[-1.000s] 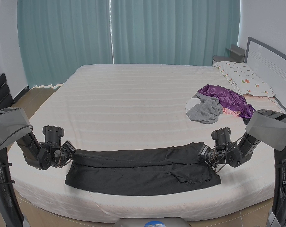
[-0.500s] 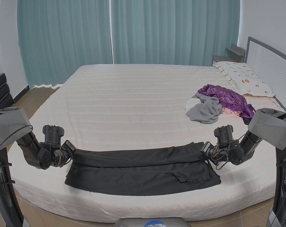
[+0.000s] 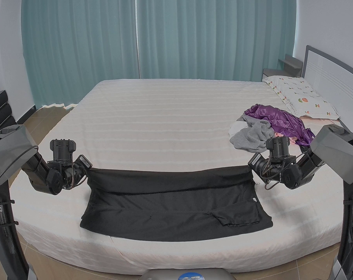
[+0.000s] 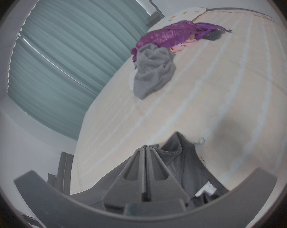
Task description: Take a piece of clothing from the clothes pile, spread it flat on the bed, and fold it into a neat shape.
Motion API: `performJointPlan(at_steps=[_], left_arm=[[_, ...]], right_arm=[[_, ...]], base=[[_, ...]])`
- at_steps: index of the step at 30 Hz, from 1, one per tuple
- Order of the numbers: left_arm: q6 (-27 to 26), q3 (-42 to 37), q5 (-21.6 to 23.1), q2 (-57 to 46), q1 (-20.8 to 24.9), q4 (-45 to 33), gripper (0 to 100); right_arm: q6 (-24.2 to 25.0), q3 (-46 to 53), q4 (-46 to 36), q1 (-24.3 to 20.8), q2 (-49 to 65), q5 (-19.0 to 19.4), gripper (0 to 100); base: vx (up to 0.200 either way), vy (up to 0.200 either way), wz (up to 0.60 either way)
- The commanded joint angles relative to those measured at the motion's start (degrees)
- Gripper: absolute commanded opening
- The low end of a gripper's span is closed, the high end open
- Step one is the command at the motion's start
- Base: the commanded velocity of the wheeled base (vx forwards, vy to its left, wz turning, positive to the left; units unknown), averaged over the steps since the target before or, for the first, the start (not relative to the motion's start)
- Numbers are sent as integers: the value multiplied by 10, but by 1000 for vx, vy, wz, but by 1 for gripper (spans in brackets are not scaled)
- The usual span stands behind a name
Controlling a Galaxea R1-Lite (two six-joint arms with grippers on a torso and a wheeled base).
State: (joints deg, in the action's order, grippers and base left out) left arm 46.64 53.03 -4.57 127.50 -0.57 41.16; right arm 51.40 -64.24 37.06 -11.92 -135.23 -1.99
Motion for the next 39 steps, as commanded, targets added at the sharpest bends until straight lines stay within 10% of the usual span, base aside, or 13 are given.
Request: performJointPlan(at_steps=[1,20,39], left_arm=[[-7,61,0,26,-9,1,0],[-8,137,0,83,-5,2,0],[-94,-82,9,46,-14,5,0]], right_arm=[[0,-48,0,8,-6,-5,0],[-1,-76,6,10,-40,-5,0],[-78,147,23,6,15,52,0]], base=[[0,0,0],[0,0,0],[0,0,0]])
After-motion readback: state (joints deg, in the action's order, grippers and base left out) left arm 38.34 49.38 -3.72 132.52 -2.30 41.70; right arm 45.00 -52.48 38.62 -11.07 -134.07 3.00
